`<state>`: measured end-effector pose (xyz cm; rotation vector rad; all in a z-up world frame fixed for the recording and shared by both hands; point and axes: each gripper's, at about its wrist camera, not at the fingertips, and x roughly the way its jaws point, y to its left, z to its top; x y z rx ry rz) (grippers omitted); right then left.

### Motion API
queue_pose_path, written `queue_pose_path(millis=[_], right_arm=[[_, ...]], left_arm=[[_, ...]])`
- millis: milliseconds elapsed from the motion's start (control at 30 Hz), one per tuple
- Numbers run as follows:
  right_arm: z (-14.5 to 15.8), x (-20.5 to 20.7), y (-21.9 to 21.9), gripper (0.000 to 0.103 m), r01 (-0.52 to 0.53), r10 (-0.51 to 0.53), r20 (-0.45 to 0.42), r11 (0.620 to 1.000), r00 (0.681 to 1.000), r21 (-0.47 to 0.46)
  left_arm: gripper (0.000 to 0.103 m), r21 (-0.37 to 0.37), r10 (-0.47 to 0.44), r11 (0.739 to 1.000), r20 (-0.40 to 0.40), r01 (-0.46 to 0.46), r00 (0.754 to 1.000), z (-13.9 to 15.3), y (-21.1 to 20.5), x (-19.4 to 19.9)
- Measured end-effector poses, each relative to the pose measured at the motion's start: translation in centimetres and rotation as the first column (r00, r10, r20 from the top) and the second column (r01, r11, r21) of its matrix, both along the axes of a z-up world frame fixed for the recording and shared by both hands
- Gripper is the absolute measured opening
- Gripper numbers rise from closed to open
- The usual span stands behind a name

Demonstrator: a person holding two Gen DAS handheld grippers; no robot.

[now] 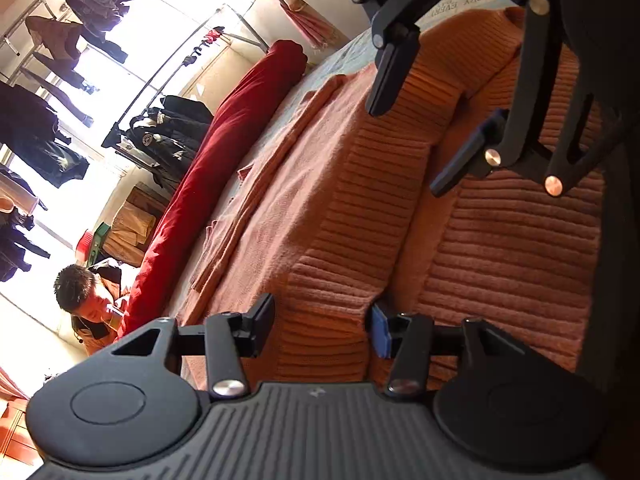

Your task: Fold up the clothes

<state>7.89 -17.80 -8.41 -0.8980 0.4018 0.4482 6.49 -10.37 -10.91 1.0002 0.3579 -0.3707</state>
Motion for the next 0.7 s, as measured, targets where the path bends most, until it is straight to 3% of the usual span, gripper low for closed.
queue_pose_path(millis=[133, 333, 433, 533, 667, 700], right_arm=[[-1.6, 0.3, 0.4, 0.065, -0.004, 0.008, 0.063, 0.998, 0.998, -0.065], [-3.9, 0.7, 1.4, 0.066, 0.019, 0.015, 0.222, 0.988, 0.975, -0.151], [-4.2, 1.3, 1.3, 0.064, 0.056, -0.011, 0.252, 0.983, 0.968, -0.172], [-4.3, 2.1, 0.9, 0.05, 0.102, -0.053, 0.253, 0.978, 0.966, -0.181], [-3.6, 2.6, 0.7, 0.015, 0.113, -0.089, 0.175, 0.985, 0.981, -0.133], [-3.4, 2.5, 0.7, 0.006, 0.107, -0.087, 0.161, 0.987, 0.983, -0.123]], left_arm=[[0.051, -0.036, 0.025, 0.999, 0.054, -0.023, 0.998, 0.8, 0.6, -0.3], [0.051, -0.12, 0.078, 0.991, 0.087, -0.067, 0.993, 2.7, 1.7, -0.1], [0.051, -0.133, 0.088, 0.988, 0.085, -0.076, 0.993, 3.1, 1.9, 0.2], [0.051, -0.142, 0.087, 0.987, 0.065, -0.077, 0.994, 3.1, 2.0, 0.5], [0.05, -0.124, 0.051, 0.991, 0.022, -0.048, 0.998, 2.2, 1.4, 0.6], [0.043, -0.12, 0.044, 0.992, 0.012, -0.042, 0.999, 1.9, 1.2, 0.7]])
